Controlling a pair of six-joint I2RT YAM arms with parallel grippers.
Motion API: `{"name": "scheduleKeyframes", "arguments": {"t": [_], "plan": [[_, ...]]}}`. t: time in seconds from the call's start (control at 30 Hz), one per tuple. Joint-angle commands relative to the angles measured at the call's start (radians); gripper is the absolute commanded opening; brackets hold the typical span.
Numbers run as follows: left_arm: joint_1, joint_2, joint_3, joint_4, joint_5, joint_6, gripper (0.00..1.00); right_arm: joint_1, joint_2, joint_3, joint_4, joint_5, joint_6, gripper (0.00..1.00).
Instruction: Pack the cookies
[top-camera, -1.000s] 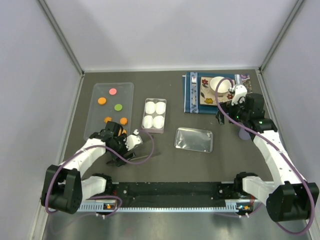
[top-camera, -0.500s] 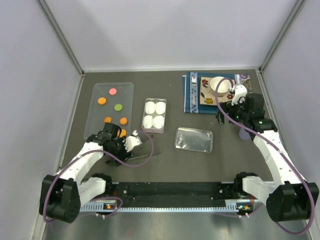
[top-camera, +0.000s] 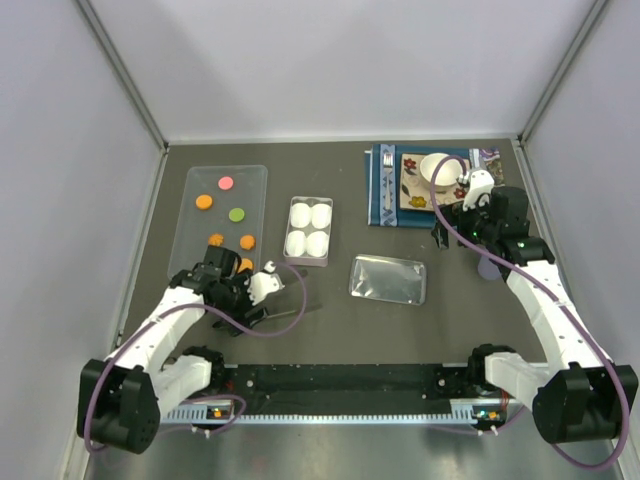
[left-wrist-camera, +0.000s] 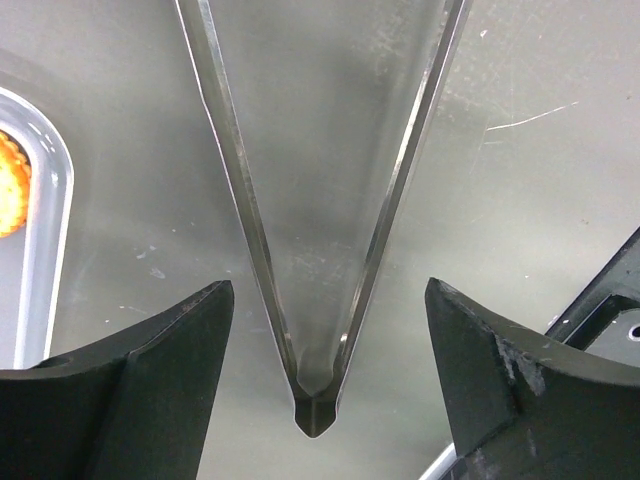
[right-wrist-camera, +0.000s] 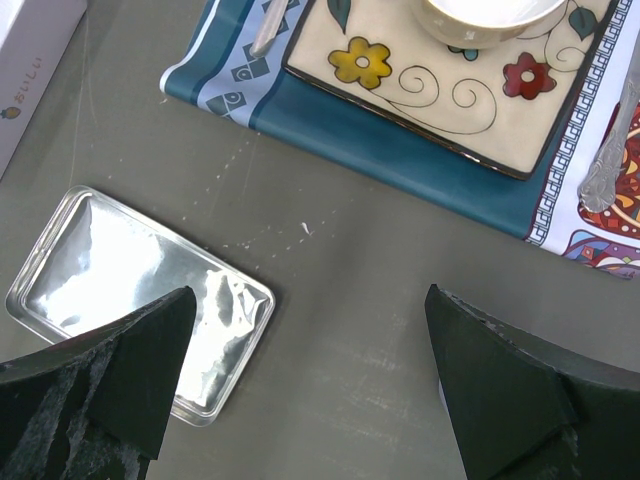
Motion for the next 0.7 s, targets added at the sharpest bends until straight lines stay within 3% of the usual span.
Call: {"name": "scheduleKeyframes", "arguments": {"t": [0.0, 0.67], "plan": [[0.0, 0.019, 0.02, 0.002, -0.007, 0.017, 0.85, 0.012, 0.003, 0.056, 0.02, 0.004, -0.01, 0.99], [0.0, 0.163, 0.023, 0.089, -0.008, -0.008, 0.85, 0.012, 0.004, 0.055, 0.02, 0.004, -0.01, 0.99]]}}
